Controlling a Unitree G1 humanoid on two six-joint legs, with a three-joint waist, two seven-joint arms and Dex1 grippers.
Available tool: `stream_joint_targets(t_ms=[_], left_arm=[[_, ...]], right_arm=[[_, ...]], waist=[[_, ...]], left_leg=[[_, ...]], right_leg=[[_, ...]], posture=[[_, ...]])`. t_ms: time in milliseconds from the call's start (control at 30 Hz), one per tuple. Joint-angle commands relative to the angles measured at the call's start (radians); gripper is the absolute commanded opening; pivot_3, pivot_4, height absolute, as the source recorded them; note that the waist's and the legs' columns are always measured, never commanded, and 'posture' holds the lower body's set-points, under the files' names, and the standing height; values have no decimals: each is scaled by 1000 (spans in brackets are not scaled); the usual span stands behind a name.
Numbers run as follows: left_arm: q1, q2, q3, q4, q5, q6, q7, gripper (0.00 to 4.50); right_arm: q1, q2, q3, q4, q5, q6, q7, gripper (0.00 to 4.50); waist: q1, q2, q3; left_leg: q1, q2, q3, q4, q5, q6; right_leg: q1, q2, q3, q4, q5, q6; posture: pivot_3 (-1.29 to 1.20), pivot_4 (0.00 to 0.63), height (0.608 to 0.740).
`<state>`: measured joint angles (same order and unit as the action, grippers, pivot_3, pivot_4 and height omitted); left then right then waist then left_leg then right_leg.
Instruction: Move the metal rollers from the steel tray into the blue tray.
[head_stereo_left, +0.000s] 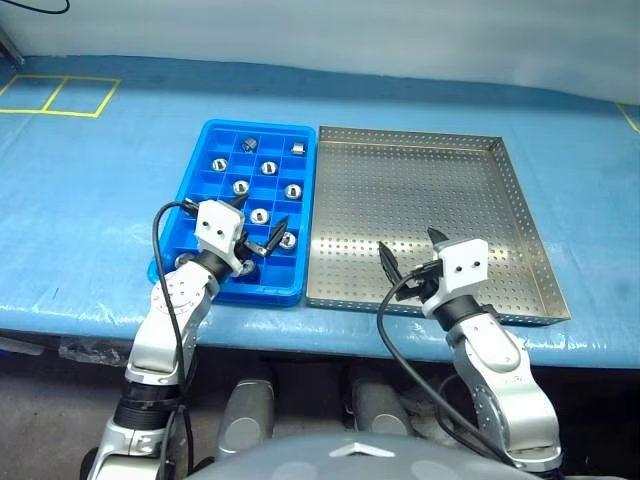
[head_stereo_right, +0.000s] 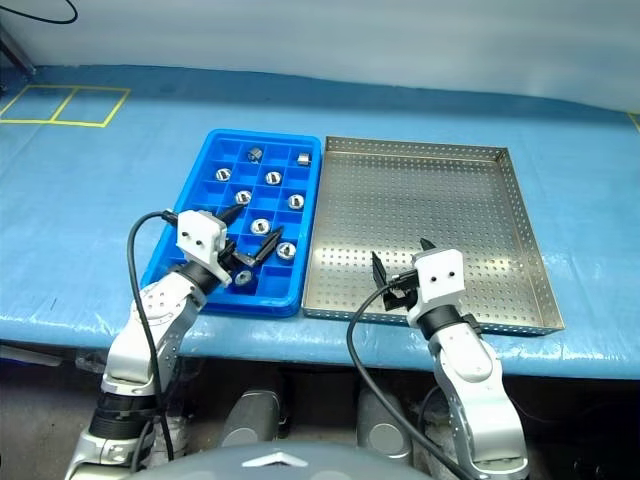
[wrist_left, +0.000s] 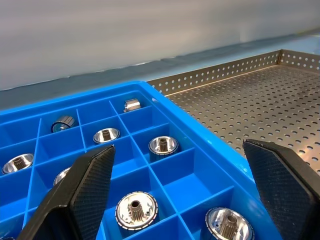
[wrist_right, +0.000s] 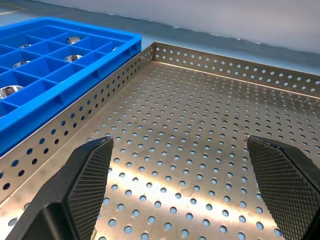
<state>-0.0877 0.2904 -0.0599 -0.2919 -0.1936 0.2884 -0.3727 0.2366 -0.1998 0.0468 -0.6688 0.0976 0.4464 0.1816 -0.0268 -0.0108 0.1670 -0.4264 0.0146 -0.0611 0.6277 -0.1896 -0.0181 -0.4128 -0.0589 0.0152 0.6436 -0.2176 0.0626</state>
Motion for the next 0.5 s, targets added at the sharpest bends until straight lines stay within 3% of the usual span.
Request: stream_joint_targets(t_ms=[33,500], left_arm=[[-9,7,4,-16,9,-2,-4,4500],[-6,3,0,-21,15,-1,-5,4500]], right_arm=[[-9,0,0,-14,-3,-21,0,4492],[-20,-1,10,-5,-11,-20,3,4492]], waist=[[0,0,0],[3,0,0]], left_leg=[[0,0,0,0,0,0],[0,0,0,0,0,0]], right_leg=[[0,0,0,0,0,0],[0,0,0,0,0,0]], posture=[[-36,150,740],[-30,150,740]])
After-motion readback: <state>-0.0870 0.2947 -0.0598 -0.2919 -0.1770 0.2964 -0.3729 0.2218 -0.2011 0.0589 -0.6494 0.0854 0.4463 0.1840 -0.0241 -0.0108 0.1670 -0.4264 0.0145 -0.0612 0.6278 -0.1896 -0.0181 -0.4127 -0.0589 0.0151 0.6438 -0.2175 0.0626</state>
